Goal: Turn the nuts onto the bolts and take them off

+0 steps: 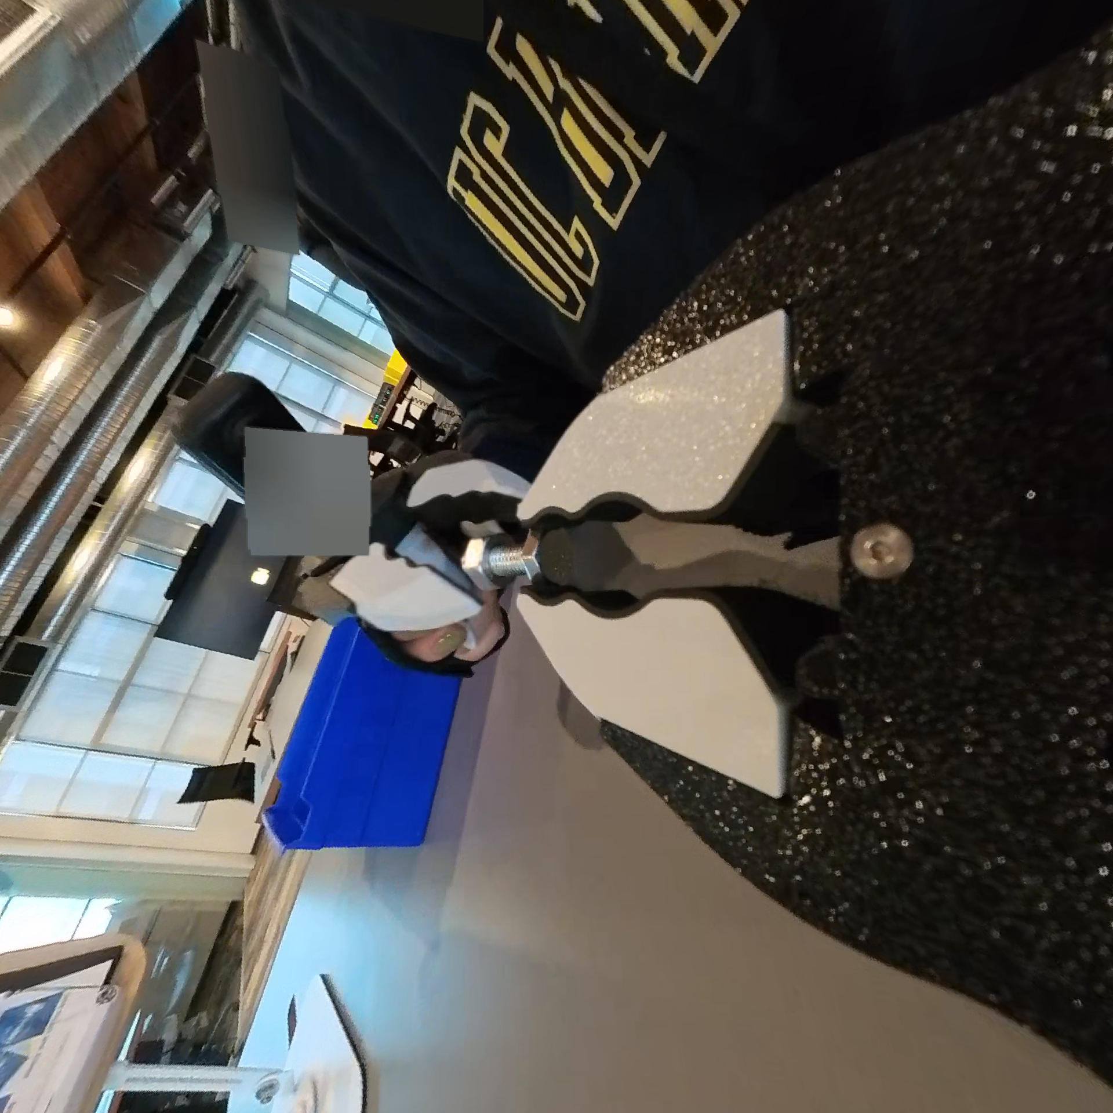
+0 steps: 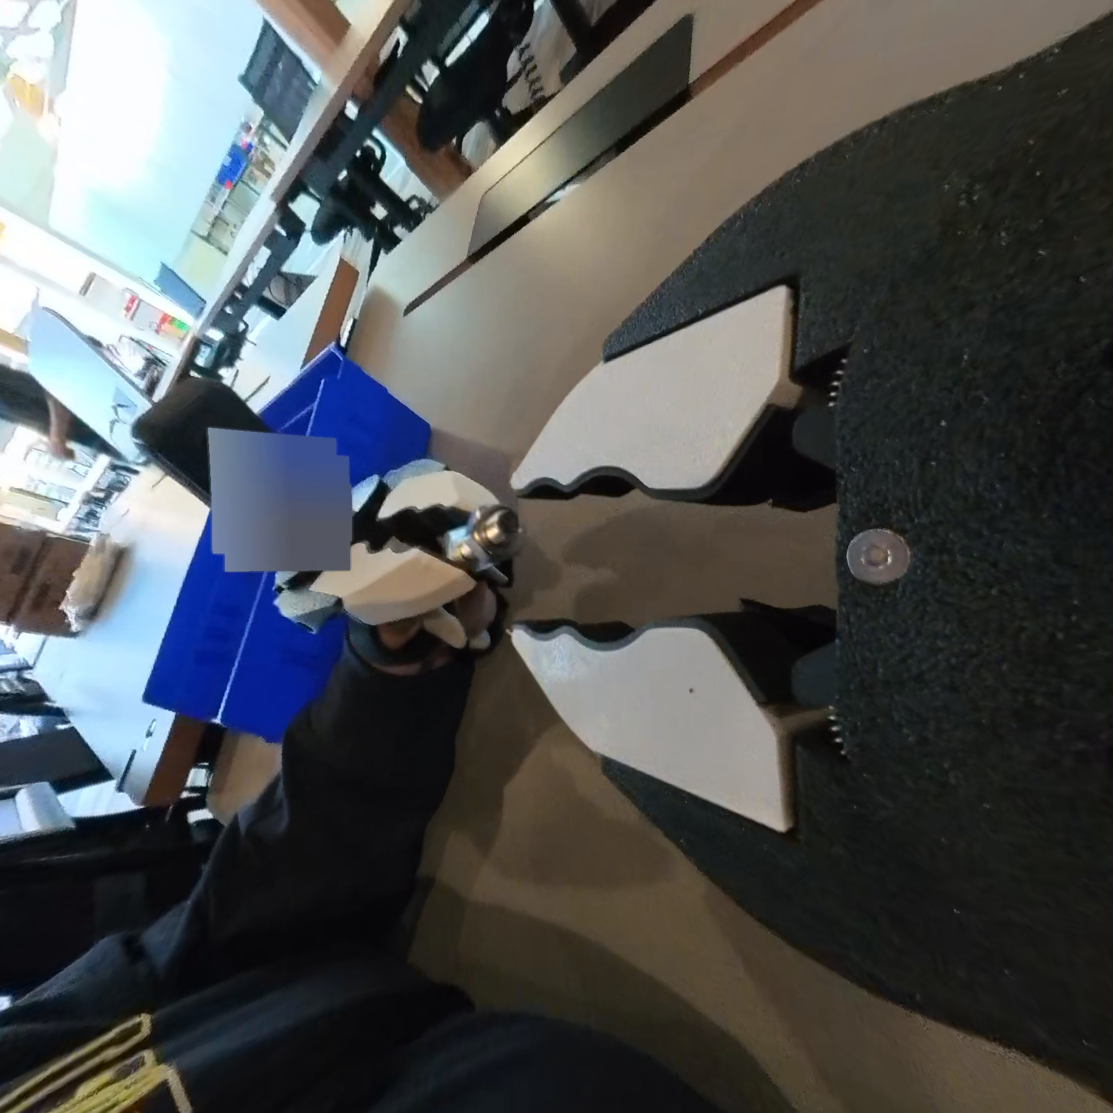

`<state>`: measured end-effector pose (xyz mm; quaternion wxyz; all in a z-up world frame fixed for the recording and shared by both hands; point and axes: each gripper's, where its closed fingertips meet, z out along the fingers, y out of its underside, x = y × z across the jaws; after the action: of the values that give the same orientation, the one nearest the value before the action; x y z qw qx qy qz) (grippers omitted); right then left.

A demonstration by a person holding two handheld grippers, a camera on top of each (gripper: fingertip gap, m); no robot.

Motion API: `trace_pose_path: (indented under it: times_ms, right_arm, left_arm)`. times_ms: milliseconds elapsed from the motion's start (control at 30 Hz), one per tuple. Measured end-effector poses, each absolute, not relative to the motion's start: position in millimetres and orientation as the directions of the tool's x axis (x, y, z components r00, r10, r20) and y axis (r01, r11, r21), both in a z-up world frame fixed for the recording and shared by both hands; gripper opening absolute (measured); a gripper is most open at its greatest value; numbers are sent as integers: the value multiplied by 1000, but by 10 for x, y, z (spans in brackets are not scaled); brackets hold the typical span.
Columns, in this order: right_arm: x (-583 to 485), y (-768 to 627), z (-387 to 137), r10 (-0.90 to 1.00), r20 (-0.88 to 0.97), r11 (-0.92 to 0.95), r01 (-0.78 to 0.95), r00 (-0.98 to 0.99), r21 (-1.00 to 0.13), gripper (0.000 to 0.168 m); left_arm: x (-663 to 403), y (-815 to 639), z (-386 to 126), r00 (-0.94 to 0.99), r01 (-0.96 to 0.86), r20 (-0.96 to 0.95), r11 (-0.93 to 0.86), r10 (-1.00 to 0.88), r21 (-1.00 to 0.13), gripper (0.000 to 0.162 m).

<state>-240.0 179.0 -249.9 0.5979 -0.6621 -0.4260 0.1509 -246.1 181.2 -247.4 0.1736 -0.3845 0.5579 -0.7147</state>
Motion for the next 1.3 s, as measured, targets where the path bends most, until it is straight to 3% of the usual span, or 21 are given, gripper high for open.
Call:
trace_pose_path:
  times_ms: [133,267,400,500,567,667,767,833,933,1100,1300]
  right_arm:
    - [-2426,1819,-2459,715,349,116,390,606,-914,38]
    - [-2465,1819,-2507,718,372,122,419,589,-900,18]
    - [-2461,1813,-2477,722,358,116,406,592,-906,18]
    - [-2417,1811,-2467,712,366,107,423,599,-900,18]
    - [-2356,1801,-2426,696,379,100,439,611,-893,18]
    - [-2149,1742,-2246,614,439,83,499,656,-863,18]
    - [-1777,1586,-1962,465,521,35,573,716,-819,18]
    - [-1428,1413,-1797,347,561,-53,613,752,-789,18]
    - [-786,1040,-1737,199,580,-301,613,790,-731,18]
    - [154,348,-2198,104,432,-717,369,896,-592,18]
    - [606,-229,-2924,4,203,-948,68,979,-312,19]
  left_arm:
    - [-2455,1734,-2515,-658,-205,347,-284,-668,-937,17]
    - [-2456,1702,-2520,-667,-208,342,-276,-662,-939,17]
    - [-2462,1699,-2457,-680,-138,290,-270,-674,-953,19]
    - [-2420,1776,-2431,-642,-126,301,-291,-705,-949,59]
    - [-2391,1853,-2427,-613,-119,320,-316,-723,-941,69]
    - [-2407,1958,-2381,-587,-71,317,-342,-745,-937,53]
    - [-2444,2023,-2344,-583,-43,326,-372,-744,-927,14]
    - [-2460,2047,-2334,-587,-38,339,-394,-735,-918,0]
    - [-2461,2079,-2335,-582,-42,364,-420,-727,-907,0]
    - [-2470,2110,-2335,-574,-36,372,-431,-730,-902,0]
    - [-2454,2079,-2373,-568,-54,363,-407,-739,-912,0]
